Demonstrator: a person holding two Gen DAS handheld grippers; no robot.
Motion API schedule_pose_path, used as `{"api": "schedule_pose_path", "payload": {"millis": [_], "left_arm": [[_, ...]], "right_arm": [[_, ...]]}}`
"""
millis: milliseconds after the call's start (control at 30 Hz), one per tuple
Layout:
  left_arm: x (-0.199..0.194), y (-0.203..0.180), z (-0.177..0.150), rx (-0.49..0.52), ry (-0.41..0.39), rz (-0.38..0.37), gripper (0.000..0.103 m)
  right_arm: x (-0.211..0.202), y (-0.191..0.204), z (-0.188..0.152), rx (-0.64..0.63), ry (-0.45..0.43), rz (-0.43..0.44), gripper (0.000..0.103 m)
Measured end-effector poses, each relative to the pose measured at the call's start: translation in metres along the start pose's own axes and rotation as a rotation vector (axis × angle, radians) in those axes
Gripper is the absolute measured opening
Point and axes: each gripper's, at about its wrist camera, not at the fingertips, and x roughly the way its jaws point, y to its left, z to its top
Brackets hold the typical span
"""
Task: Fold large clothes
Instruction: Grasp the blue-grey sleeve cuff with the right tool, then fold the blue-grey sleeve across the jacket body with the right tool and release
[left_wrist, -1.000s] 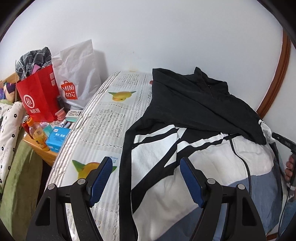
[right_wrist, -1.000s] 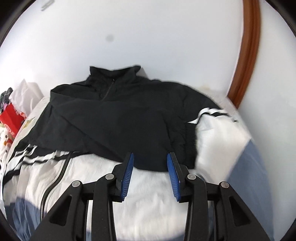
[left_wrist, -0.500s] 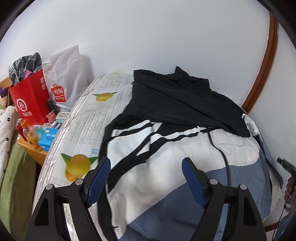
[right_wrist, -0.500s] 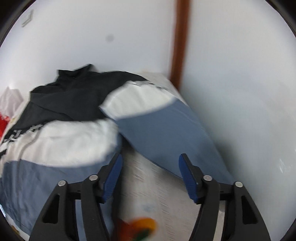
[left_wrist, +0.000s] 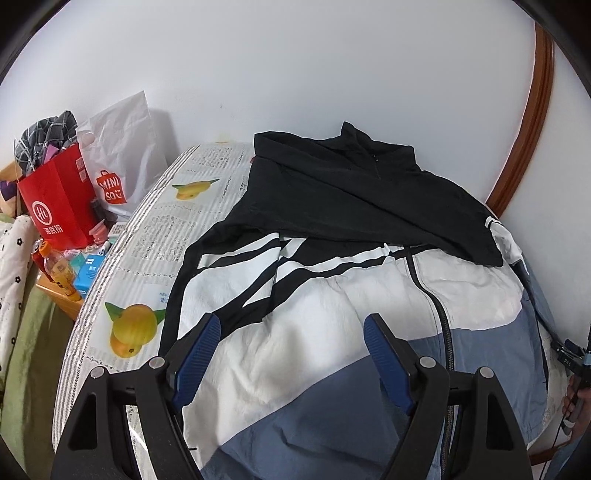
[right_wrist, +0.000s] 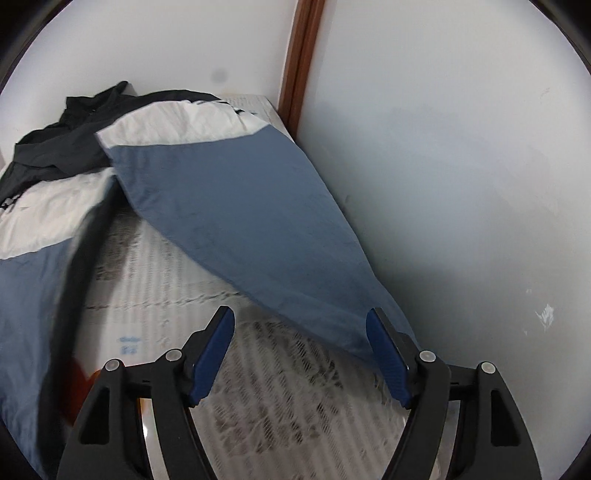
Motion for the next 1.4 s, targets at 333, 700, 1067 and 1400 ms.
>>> {"api": "schedule_pose_path", "payload": {"millis": [333,700,1067,1400], "left_arm": [[0.015,0.016,-0.013,-0.016,0.047,0.048,0.079],[0.026,0.073,-0.026,-0.047,0.103,0.13,0.079],[0.029,0.104,-0.034,-0.08,0.083,0.087,0.079],[0.026,0.114,-0.039,-0.098,0.066,0.042,0.079]], "right_arm": [[0.002,0.002,0.016,0.018,-0.034,-0.068,0.007],[-0.091,0.027,0.072,0.023,-0.264,-0.073,0.003],[-0.128,0.166,0.145,-0.097,-0.41,0.149,0.002],[-0.112,0.315,0.163,-0.286,-0.411,0.327,0.002]]}}
